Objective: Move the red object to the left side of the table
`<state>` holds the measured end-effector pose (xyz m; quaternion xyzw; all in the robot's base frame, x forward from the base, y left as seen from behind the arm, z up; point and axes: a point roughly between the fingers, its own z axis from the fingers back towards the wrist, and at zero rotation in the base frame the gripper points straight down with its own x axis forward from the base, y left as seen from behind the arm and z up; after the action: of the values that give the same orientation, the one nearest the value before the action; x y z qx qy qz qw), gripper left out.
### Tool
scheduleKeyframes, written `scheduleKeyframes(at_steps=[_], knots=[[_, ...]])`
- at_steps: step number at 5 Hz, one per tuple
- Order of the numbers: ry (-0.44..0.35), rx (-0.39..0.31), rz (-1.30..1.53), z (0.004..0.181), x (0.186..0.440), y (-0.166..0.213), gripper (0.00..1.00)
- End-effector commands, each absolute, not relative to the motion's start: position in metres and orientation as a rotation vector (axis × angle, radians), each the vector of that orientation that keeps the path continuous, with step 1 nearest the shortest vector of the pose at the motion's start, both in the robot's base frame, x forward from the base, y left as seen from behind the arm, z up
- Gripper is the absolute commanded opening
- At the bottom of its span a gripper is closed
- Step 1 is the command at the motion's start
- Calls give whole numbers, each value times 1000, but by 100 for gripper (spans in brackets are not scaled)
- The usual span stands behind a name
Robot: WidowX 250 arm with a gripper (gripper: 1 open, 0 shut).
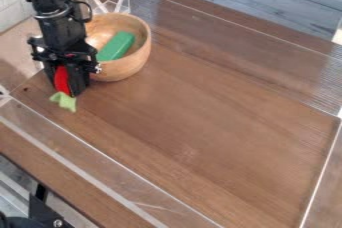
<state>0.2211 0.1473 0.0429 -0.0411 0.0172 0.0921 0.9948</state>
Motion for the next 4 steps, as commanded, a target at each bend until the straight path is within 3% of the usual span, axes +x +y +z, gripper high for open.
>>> scheduleKeyframes(at_steps=[1, 2, 3, 4], knots=[[-1, -51, 231, 59, 234, 161, 0], [6, -50, 270, 62, 240, 165, 0], [13, -54, 220, 58, 239, 167, 100], [17, -59, 218, 56, 242, 177, 100]])
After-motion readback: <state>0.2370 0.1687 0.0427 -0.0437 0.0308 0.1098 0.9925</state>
